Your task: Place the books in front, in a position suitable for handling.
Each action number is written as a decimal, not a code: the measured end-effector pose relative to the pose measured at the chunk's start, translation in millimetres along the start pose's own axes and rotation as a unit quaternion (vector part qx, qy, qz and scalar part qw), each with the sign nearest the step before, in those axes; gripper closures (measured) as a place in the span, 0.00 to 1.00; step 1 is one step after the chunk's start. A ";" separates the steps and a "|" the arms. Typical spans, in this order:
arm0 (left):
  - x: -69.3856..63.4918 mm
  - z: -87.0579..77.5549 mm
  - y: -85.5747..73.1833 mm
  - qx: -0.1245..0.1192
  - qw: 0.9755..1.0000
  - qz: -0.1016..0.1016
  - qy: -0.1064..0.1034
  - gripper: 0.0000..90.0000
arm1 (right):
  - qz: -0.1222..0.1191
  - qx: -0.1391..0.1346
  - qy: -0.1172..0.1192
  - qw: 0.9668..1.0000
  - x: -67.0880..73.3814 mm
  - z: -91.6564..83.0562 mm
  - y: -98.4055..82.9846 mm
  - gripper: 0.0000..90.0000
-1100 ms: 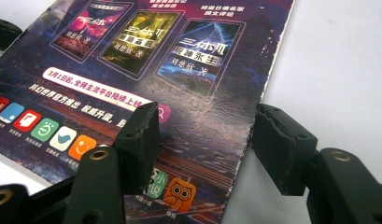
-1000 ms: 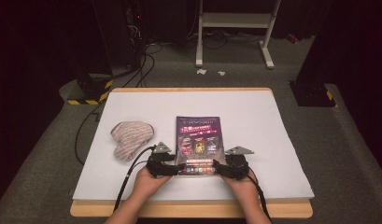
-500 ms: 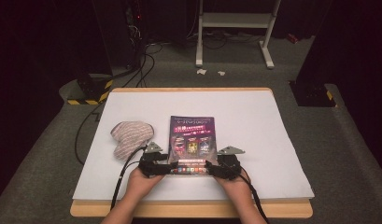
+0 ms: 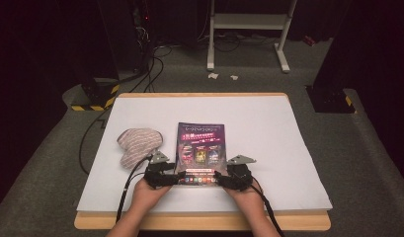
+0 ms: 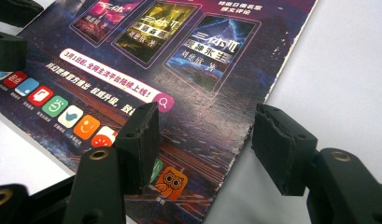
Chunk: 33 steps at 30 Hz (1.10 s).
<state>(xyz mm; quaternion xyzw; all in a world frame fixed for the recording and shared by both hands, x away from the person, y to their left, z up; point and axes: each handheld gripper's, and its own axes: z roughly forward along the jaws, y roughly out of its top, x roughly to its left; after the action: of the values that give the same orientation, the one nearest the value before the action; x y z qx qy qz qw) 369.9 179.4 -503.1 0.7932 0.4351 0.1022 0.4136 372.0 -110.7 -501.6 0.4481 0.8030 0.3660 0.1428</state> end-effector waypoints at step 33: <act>95.1 -99.9 18.2 -0.074 0.985 -0.034 0.154 0.20 | 0.017 -0.096 -0.050 0.994 -76.1 -58.7 -27.9 0.46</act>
<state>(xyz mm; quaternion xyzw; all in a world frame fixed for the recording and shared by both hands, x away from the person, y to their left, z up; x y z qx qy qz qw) 385.9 304.6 -444.7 0.7198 0.5118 0.2410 0.4024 364.6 -209.7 -488.4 0.4637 0.7480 0.4213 0.2191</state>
